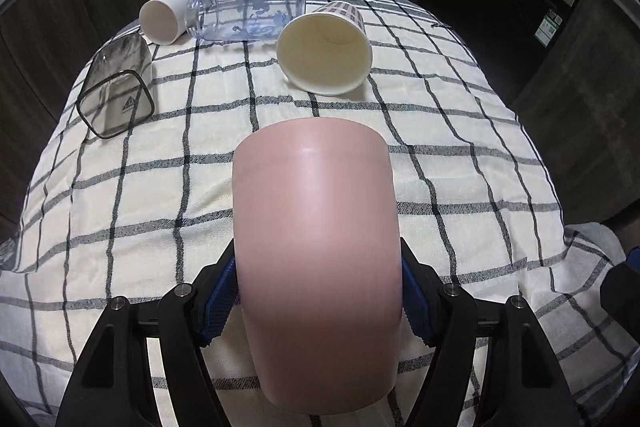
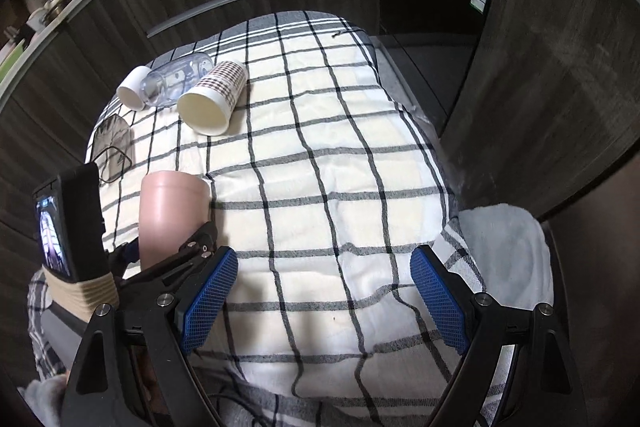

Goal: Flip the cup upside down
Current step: 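Lift the pink cup with the right tool and turn it upright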

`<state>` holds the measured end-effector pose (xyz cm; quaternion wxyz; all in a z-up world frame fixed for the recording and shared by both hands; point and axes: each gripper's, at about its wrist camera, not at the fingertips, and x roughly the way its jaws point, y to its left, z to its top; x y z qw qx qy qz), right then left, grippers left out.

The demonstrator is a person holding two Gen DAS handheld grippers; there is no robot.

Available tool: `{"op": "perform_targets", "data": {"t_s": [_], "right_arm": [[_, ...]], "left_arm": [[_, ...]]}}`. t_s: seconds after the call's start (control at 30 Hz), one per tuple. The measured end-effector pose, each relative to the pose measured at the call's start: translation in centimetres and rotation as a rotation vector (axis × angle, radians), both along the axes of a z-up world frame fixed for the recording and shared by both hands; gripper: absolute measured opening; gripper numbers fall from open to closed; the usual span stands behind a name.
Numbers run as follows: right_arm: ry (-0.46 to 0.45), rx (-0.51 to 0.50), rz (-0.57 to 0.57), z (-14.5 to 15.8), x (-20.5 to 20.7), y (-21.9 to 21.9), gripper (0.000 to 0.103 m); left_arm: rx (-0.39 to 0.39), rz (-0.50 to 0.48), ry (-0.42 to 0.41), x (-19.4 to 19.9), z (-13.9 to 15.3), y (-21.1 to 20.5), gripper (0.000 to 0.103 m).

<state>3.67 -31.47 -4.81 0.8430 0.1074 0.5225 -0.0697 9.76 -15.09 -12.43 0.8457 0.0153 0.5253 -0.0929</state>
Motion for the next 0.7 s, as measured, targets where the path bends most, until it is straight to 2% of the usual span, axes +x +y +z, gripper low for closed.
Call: {"op": "perform_targets", "data": {"t_s": [0.1, 0.33, 0.47, 0.53, 0.7], "right_arm": [[-0.012, 0.005, -0.004, 0.1, 0.0, -0.1, 0.088], [-0.079, -0.024, 0.012, 2.0, -0.9, 1.1, 0.088], [-0.172, -0.03, 0.0, 3.7, -1.7, 2.4, 0.088], [-0.216, -0.048, -0.002, 4.1, -1.7, 3.6, 0.088], [-0.337, -0.084, 0.024, 4.4, -1.4, 8.1, 0.088]], "left_arm": [[0.002, 0.003, -0.01, -0.3, 0.7, 0.3, 0.082], [-0.016, -0.004, -0.023, -2.3, 3.4, 2.6, 0.087], [-0.009, 0.024, -0.097, -4.0, 5.8, 5.2, 0.092], [0.006, 0.071, -0.156, -4.9, 7.4, 7.5, 0.094], [0.042, 0.194, -0.247, -7.2, 9.2, 13.1, 0.094]]}}
